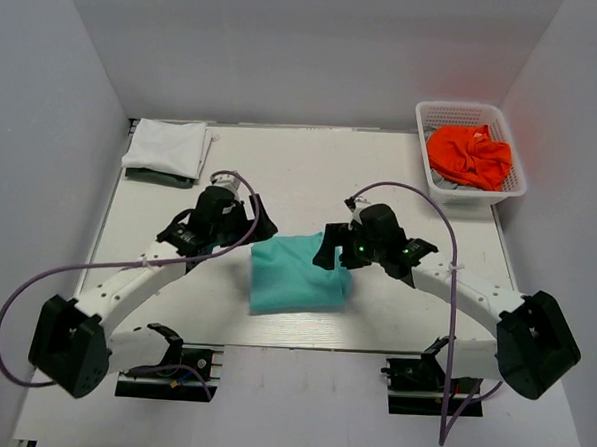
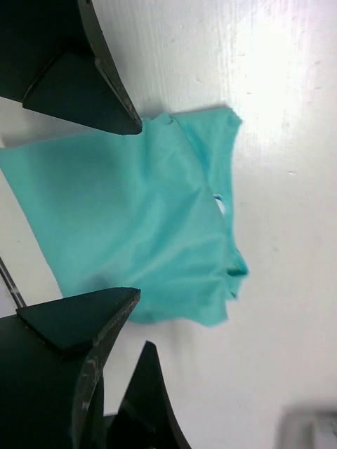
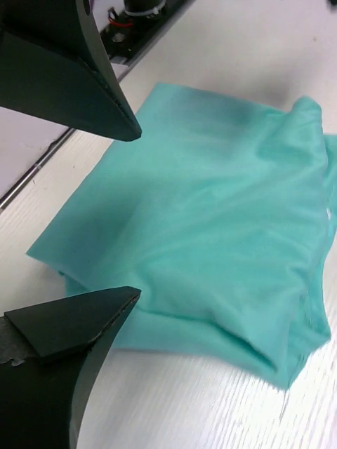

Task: Fold and stack the t-shirts
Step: Smooth out wrinkles on the folded tshirt

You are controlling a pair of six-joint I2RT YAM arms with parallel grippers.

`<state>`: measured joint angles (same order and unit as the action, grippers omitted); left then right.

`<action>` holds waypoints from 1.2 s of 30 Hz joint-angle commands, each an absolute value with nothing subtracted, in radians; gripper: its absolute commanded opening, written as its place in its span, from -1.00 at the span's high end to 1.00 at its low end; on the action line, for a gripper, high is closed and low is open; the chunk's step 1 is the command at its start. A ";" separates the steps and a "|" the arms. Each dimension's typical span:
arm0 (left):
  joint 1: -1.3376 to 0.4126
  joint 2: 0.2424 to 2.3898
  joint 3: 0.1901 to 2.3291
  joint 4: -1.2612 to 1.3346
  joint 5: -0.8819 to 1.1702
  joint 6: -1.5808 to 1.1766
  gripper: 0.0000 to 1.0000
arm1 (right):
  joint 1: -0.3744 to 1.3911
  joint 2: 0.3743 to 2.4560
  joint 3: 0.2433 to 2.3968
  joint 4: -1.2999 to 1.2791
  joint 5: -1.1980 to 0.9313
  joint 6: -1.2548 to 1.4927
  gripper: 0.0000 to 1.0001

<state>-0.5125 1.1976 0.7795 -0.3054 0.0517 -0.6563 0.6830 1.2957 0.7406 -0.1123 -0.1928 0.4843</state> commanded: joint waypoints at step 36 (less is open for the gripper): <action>-0.518 1.479 0.736 -0.302 -0.103 -0.756 -1.00 | 0.726 1.402 0.825 -0.094 -0.153 0.571 1.00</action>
